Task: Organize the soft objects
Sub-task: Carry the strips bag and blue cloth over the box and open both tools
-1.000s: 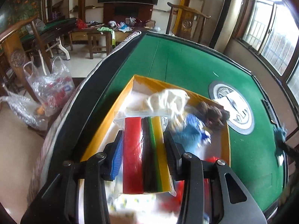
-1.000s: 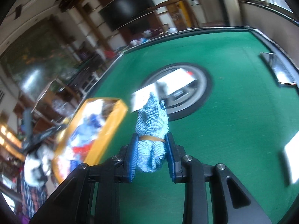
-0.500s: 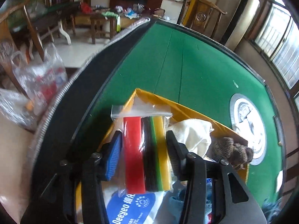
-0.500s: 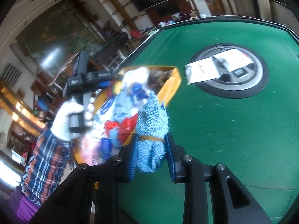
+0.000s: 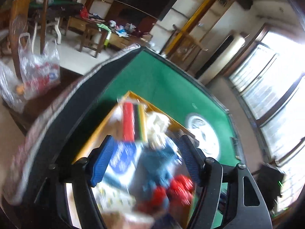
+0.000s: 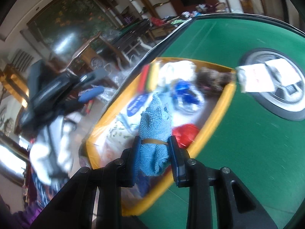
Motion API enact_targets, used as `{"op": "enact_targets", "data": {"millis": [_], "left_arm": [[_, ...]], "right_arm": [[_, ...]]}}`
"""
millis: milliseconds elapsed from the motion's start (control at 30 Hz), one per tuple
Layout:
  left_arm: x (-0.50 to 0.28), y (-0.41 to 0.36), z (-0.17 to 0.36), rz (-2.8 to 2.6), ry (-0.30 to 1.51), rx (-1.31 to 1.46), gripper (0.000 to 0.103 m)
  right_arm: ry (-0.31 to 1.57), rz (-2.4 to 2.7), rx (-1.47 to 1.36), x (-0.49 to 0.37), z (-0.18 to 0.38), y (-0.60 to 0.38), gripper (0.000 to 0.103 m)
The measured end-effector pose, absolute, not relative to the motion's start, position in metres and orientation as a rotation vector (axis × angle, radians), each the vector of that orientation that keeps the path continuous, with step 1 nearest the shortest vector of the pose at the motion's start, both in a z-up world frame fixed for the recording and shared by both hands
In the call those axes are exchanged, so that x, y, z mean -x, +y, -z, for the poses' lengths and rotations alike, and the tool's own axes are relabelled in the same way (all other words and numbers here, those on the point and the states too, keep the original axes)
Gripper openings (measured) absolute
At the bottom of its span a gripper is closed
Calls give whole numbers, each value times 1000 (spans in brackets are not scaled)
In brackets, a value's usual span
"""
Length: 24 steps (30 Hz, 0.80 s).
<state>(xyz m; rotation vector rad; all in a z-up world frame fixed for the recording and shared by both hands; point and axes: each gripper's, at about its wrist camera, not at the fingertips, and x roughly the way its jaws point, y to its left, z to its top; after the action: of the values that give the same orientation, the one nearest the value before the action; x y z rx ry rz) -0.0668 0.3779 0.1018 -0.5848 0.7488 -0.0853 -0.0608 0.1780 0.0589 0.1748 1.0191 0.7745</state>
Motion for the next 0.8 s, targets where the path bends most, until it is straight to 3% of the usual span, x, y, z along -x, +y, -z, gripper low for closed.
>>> {"op": "enact_targets", "data": {"millis": [467,633,800], "left_arm": [[138,389,-72,-119,684,567,73],[148,383,-64,-170,691,547,73],[150,372,-68,-220,691,462,73]], "right_arm": [[1014,-757,10,46,-35,266,28],[1031,-762,-84,44,-34,248,46],[955,-748,-118,56,-49,219,51]]}}
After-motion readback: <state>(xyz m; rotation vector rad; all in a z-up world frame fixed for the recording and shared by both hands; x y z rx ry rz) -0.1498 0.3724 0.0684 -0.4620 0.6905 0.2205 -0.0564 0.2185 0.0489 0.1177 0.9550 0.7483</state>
